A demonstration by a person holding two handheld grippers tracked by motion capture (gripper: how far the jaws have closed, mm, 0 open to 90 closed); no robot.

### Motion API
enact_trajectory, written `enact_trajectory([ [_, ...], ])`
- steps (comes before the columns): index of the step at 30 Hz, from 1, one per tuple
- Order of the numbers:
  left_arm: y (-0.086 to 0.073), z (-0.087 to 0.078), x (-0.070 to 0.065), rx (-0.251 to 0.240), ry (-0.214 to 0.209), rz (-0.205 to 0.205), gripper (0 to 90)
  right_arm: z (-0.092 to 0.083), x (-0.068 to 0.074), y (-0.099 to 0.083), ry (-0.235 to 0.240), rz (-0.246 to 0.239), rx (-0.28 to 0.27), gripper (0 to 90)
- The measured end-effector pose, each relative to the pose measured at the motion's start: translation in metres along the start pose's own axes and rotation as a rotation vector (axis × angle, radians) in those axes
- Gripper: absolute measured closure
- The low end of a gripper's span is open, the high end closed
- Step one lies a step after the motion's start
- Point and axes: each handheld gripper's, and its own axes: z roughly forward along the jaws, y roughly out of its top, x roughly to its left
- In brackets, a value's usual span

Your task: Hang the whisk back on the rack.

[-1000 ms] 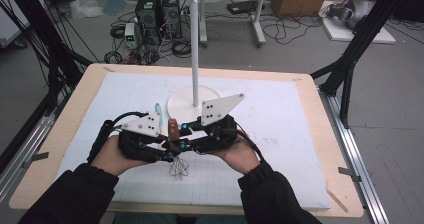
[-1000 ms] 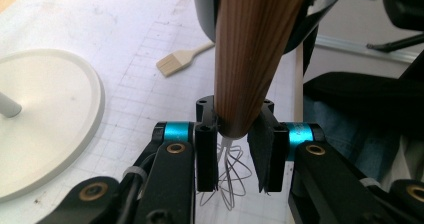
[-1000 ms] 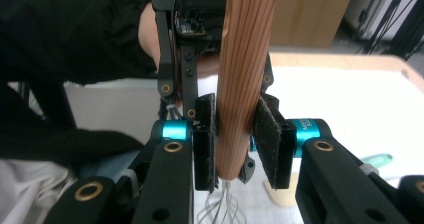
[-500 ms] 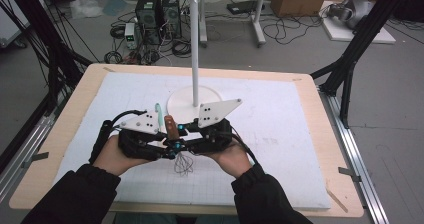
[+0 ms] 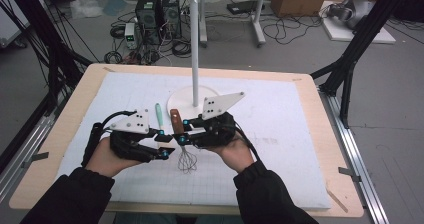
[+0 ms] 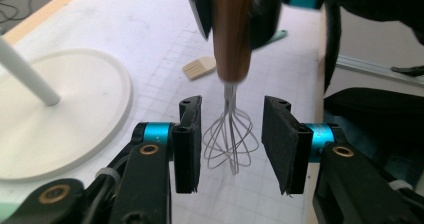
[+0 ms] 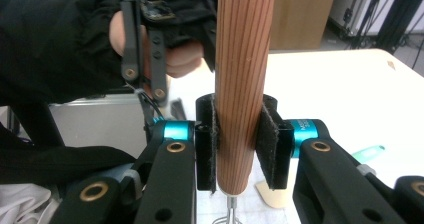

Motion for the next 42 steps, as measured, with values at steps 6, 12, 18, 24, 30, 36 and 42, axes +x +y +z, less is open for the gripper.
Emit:
enact_trajectory([
  [6,-0.008,-0.007,0.001,-0.016,0.044,-0.020,52.3,-0.008,-0.013,0.001,-0.013,0.045,-0.007,72.5],
  [12,-0.018,-0.010,0.005,-0.020,0.078,-0.036,44.4,-0.018,-0.026,0.010,-0.021,0.067,-0.013,72.5],
  [18,-0.029,-0.013,0.007,-0.024,0.100,-0.054,39.0,-0.026,-0.038,0.024,-0.037,0.069,-0.001,72.6],
  [24,-0.037,-0.017,0.007,-0.030,0.137,-0.073,34.1,-0.030,-0.049,0.038,-0.040,0.064,-0.003,72.5],
  [30,-0.044,-0.020,0.007,-0.035,0.162,-0.087,29.6,-0.033,-0.057,0.047,-0.036,0.063,-0.002,72.5],
  [36,-0.049,-0.025,0.006,-0.051,0.193,-0.088,27.0,-0.036,-0.065,0.056,-0.040,0.064,-0.001,72.5],
  [42,-0.054,-0.028,0.007,-0.056,0.218,-0.085,25.7,-0.041,-0.074,0.063,-0.071,0.067,-0.009,72.6],
])
